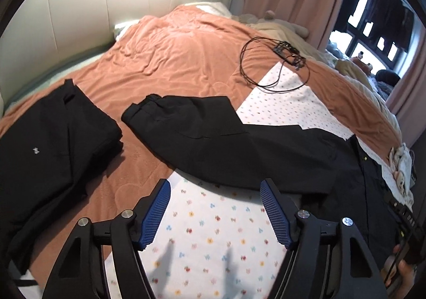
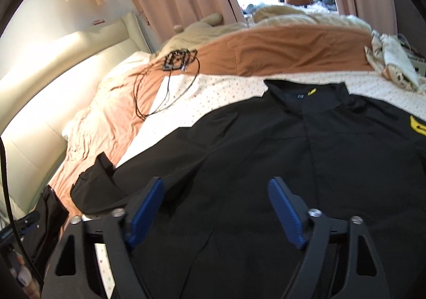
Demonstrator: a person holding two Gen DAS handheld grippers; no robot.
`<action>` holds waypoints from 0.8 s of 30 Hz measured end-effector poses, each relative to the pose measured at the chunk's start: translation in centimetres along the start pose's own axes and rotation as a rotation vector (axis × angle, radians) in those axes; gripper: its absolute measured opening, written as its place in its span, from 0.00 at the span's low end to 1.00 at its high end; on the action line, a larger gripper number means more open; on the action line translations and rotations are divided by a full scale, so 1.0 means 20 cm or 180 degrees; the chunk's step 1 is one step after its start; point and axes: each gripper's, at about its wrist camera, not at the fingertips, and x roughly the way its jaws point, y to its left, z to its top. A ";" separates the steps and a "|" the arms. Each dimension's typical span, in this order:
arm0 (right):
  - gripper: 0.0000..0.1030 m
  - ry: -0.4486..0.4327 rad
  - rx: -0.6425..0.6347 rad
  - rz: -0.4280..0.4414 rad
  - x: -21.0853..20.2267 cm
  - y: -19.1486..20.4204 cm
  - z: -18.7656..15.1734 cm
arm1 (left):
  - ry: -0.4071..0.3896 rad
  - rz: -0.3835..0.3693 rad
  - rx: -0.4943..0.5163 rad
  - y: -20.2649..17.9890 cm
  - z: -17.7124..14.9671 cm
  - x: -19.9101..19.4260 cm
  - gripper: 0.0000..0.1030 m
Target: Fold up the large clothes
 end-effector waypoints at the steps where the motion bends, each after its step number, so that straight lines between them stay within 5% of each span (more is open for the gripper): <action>1: 0.73 0.0029 0.0004 -0.0015 0.03 0.00 0.01 | 0.0043 0.0010 -0.0029 0.01 0.02 0.04 0.63; 12: 0.56 0.0248 0.0071 0.0056 0.35 0.01 0.06 | 0.0444 0.0386 -0.0328 0.18 0.09 0.48 0.60; 17: 0.38 0.0327 0.0185 0.0182 0.46 -0.01 0.06 | 0.0537 0.0475 -0.0454 0.24 0.13 0.63 0.59; 19: 0.35 0.0362 0.0149 0.0253 0.51 0.00 0.05 | 0.0575 0.0442 -0.0470 0.25 0.14 0.69 0.42; 21: 0.34 0.0434 0.0236 0.0402 0.55 -0.01 0.05 | 0.0597 0.0555 -0.0409 0.24 0.16 0.74 0.12; 24: 0.29 0.0543 0.0654 0.0828 0.59 -0.06 0.05 | 0.0492 0.0570 -0.0356 0.23 0.18 0.71 0.01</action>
